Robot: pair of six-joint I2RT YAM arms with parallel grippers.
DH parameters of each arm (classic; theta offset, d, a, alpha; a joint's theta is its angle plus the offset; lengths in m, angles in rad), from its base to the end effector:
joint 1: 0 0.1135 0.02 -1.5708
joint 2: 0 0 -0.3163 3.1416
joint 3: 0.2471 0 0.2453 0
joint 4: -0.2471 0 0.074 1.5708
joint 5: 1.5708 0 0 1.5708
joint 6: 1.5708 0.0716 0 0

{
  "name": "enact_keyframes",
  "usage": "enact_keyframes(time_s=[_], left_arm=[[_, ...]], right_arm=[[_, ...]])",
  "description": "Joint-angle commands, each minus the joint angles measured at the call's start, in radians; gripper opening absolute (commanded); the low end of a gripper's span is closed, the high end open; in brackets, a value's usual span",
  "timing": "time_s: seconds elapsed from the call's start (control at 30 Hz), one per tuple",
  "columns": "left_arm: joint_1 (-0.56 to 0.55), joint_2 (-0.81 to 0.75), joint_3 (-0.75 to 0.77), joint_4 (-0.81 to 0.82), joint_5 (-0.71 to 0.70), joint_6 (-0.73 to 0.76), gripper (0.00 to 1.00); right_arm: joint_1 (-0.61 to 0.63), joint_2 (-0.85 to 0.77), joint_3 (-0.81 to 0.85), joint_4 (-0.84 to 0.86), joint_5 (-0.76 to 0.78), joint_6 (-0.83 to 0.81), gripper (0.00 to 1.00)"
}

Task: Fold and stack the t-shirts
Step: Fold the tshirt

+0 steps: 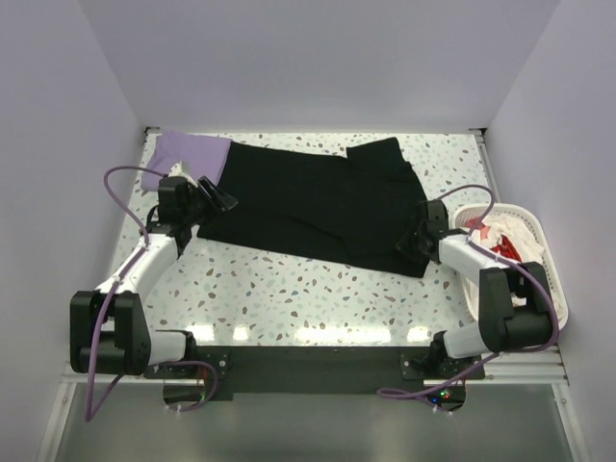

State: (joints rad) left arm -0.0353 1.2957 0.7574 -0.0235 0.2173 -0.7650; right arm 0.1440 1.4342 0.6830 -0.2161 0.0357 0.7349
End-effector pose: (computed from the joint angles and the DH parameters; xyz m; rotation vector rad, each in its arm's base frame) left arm 0.2901 -0.0257 0.2708 -0.6599 2.0985 -0.6929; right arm 0.2718 0.0368 0.1885 0.7604 2.4494 0.2982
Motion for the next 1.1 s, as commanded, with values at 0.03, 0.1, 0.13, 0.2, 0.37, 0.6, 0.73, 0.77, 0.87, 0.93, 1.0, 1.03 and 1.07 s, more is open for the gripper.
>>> enact_keyframes(time_s=[0.03, 0.1, 0.13, 0.2, 0.37, 0.6, 0.73, 0.77, 0.87, 0.93, 1.0, 1.03, 1.07], left_arm=[[-0.005, -0.024, 0.028, -0.012, 0.027, 0.030, 0.57], [-0.005, -0.024, 0.028, -0.012, 0.027, 0.032, 0.57], [-0.005, -0.022, 0.026, -0.013, 0.027, 0.032, 0.57], [-0.005, -0.022, 0.026, -0.012, 0.027, 0.030, 0.57], [-0.005, -0.018, 0.031, -0.010, 0.028, 0.029, 0.57], [-0.005, -0.016, 0.031, -0.021, 0.033, 0.039, 0.57], [-0.005, -0.019, 0.030, -0.032, 0.037, 0.053, 0.57], [-0.005, -0.019, 0.028, -0.036, 0.037, 0.056, 0.57], [-0.005, -0.021, 0.023, -0.038, 0.040, 0.059, 0.57], [-0.005, -0.022, 0.020, -0.038, 0.040, 0.062, 0.57], [-0.005, -0.021, 0.022, -0.039, 0.045, 0.064, 0.57], [-0.005, -0.022, 0.022, -0.041, 0.047, 0.066, 0.57], [-0.005, -0.022, 0.023, -0.038, 0.050, 0.066, 0.57]], right_arm=[[-0.001, 0.025, 0.046, 0.046, 0.027, 0.011, 0.12], [-0.001, 0.037, 0.067, 0.043, 0.027, 0.011, 0.03], [-0.001, 0.041, 0.078, 0.038, 0.027, 0.012, 0.01], [-0.001, 0.057, 0.107, 0.035, 0.020, 0.014, 0.00], [0.000, 0.107, 0.194, 0.034, 0.007, 0.026, 0.00], [0.000, 0.235, 0.338, 0.015, 0.004, 0.035, 0.00], [-0.001, 0.295, 0.403, 0.004, -0.005, 0.046, 0.00], [-0.001, 0.311, 0.421, 0.004, -0.010, 0.052, 0.00], [-0.001, 0.338, 0.452, 0.011, -0.026, 0.064, 0.00], [-0.001, 0.359, 0.470, 0.017, -0.033, 0.072, 0.00], [-0.003, 0.377, 0.486, 0.018, -0.034, 0.080, 0.00], [-0.003, 0.388, 0.506, 0.015, -0.034, 0.083, 0.00], [-0.003, 0.394, 0.516, 0.012, -0.034, 0.089, 0.00]])
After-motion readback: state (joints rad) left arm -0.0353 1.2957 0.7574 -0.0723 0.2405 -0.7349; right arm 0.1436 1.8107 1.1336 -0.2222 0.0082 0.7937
